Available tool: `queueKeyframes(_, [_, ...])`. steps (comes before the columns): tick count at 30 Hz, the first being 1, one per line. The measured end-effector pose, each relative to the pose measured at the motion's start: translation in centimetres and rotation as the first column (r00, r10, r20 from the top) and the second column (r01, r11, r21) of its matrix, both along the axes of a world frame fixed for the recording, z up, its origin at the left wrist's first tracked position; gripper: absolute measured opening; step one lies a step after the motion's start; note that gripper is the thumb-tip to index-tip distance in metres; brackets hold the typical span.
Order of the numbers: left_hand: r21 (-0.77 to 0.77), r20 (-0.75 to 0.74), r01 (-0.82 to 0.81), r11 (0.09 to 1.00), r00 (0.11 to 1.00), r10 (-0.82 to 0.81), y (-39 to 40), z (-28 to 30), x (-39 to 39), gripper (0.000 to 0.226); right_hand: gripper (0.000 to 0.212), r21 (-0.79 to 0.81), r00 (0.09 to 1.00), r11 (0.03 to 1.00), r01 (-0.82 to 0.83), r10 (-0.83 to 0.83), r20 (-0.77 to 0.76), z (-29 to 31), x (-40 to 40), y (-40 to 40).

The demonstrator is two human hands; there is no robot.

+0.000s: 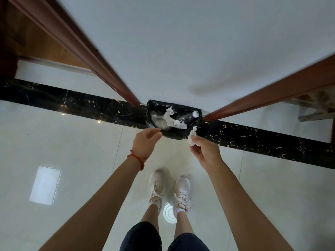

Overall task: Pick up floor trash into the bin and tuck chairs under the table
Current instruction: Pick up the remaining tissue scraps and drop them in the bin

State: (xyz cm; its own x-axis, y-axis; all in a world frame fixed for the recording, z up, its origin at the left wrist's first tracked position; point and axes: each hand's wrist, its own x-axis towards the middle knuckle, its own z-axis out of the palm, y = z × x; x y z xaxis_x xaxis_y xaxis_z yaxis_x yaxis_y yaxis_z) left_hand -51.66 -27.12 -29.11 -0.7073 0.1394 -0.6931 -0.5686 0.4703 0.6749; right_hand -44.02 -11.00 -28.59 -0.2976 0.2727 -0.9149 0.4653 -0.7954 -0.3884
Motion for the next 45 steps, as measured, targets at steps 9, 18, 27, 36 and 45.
queueKeyframes(9, [-0.395, -0.389, 0.333, 0.856, 0.784, -0.484, -2.7, 0.5, 2.2, 0.034, 0.01, 0.195, 0.984, 0.971, -0.138, 0.112, 0.141, -3.9, -4.2, -0.3])
queueKeyframes(18, [-0.487, -0.404, 0.404, 0.774, 0.682, -0.61, -3.4, 0.4, 3.2, 0.037, 0.03, 0.252, 0.93, 0.907, -0.337, 0.28, 0.237, -4.6, -3.1, 0.0])
queueKeyframes(27, [-0.517, -0.379, 0.464, 0.72, 0.63, -0.678, -3.2, 2.0, 3.7, 0.038, 0.036, 0.673, 0.733, 0.406, -0.618, 0.606, 0.308, -0.8, 2.2, -2.5])
queueKeyframes(36, [-0.529, -0.346, 0.527, 0.665, 0.582, -0.736, -3.7, 6.2, 5.4, 0.04, 0.044, 0.685, 0.481, -0.112, -0.72, 0.631, 0.609, 3.8, 7.3, -3.9])
queueKeyframes(45, [-0.554, -0.421, 0.602, 0.575, 0.394, -0.817, -3.9, 12.7, 7.4, 0.039, 0.041, 0.721, 0.567, -0.078, -0.688, 0.561, 0.603, 10.5, 11.2, -4.8])
